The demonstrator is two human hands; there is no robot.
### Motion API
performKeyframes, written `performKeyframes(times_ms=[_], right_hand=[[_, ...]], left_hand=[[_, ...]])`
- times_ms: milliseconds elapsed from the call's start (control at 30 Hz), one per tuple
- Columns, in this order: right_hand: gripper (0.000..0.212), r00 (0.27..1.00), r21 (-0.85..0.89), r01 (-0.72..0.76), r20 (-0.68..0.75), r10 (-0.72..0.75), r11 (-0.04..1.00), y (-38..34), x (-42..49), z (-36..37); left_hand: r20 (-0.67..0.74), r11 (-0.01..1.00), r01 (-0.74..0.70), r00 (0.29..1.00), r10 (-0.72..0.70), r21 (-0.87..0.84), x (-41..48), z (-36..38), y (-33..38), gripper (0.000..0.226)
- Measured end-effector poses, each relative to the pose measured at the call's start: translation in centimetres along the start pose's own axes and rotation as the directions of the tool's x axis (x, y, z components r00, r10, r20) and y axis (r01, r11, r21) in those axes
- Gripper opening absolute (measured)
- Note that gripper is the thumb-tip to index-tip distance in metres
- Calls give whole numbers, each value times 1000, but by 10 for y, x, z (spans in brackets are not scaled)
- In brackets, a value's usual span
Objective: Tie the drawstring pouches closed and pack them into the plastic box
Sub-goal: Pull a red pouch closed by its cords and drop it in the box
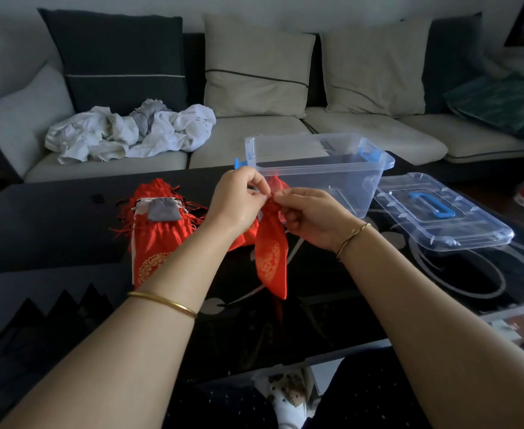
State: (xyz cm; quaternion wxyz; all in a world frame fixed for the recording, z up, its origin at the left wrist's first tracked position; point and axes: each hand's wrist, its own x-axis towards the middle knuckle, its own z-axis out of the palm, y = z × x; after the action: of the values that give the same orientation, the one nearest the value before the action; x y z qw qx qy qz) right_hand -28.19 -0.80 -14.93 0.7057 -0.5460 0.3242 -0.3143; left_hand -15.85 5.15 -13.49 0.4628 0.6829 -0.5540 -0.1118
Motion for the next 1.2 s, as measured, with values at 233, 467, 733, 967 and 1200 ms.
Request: performKeyframes(times_ms=[233, 467, 733, 967, 1200], right_hand=[[19, 999, 58, -45, 5, 45, 997, -2, -3, -1], [11, 999, 29, 38, -38, -37, 999, -1, -2, -3], [13, 999, -28, 48, 5, -48, 998, -1, -5, -9], [8, 978, -213, 135, -128, -164, 968, -1, -2, -12], [13, 905, -429, 137, -313, -289, 893, 7, 7, -22]], left_hand=[[11, 1000, 10, 1000, -10, 4, 1, -1, 1, 7], [50, 1000, 16, 999, -16, 14, -1, -1, 8, 8], [67, 987, -18, 998, 7, 159, -1, 0, 12, 10], [40, 973, -64, 998, 57, 222, 2, -3, 3, 8], [118, 966, -41, 993, 11, 253, 3, 0, 5, 20]])
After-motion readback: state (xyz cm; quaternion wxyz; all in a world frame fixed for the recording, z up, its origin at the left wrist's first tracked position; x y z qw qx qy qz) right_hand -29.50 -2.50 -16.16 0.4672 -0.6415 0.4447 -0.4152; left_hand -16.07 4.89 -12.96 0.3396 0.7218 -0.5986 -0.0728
